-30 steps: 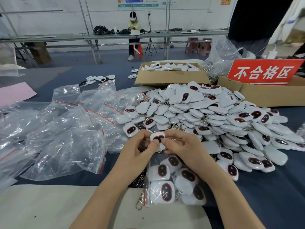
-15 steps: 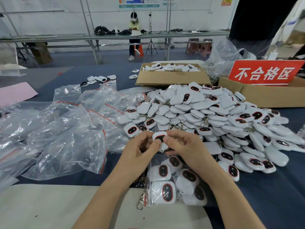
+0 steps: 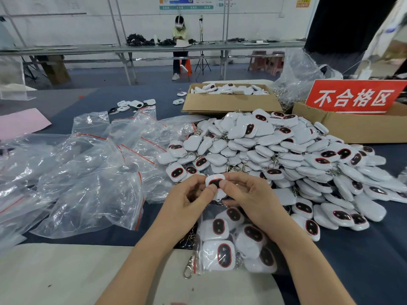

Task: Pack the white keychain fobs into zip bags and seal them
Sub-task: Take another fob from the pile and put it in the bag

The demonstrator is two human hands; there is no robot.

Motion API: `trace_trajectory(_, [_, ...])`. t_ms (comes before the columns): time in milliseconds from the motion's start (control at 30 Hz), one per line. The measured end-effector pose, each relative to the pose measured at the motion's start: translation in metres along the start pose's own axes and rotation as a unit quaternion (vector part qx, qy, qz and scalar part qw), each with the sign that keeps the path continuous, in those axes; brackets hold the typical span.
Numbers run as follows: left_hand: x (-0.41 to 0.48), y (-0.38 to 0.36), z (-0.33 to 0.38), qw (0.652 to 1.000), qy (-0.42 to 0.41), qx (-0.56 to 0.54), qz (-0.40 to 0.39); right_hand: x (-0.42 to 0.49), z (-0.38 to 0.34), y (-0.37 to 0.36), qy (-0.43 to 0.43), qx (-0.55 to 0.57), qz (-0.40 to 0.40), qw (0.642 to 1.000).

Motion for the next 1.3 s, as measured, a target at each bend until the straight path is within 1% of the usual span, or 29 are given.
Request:
trace_trajectory(200, [0.000, 0.001, -0.001, 1.000, 0.002, 0.020, 0.000, 0.000, -0.001, -0.001, 0.002, 0.020, 0.005, 1.000])
trace_trajectory(567, [0.000, 0.003, -0.002, 0.997, 0.000, 0.080, 0.007, 0.000, -0.005, 0.001, 0.011, -0.007, 0.009, 1.000])
trace_trajectory(933, [-0.001, 0.002, -0.001, 0.996, 0.007, 0.092, 0.010, 0.001, -0.003, 0.003, 0.014, -0.003, 0.014, 1.000])
trace_trajectory(1067, [0.000, 0.006, -0.001, 0.999, 0.011, 0.037, 0.036, 0.002, -0.002, 0.004, 0.013, 0.022, 0.016, 1.000])
trace_trajectory(1167, [0.001, 0.018, 0.001, 0.995, 0.004, -0.012, 0.096, 0.002, -0.001, 0.001, 0.015, 0.027, 0.003, 1.000])
trace_trajectory(1233, [0.000, 0.022, 0.004, 0.993, -0.004, 0.008, 0.115, 0.001, -0.006, -0.003, 0.033, 0.021, -0.016, 0.999])
trace_trajectory(1300, [-0.001, 0.020, 0.012, 0.990, -0.035, 0.069, 0.116, 0.000, -0.012, -0.005, 0.052, 0.025, -0.023, 0.998])
Point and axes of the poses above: each hand's wrist, its own x-axis towards the middle knuckle, its own y-axis out of the back of the hand, z = x × y, the point moved 10 cm from there along x, towards the middle knuckle, and after that the axes turned 1 degree about -x, right-handed, at the moved point
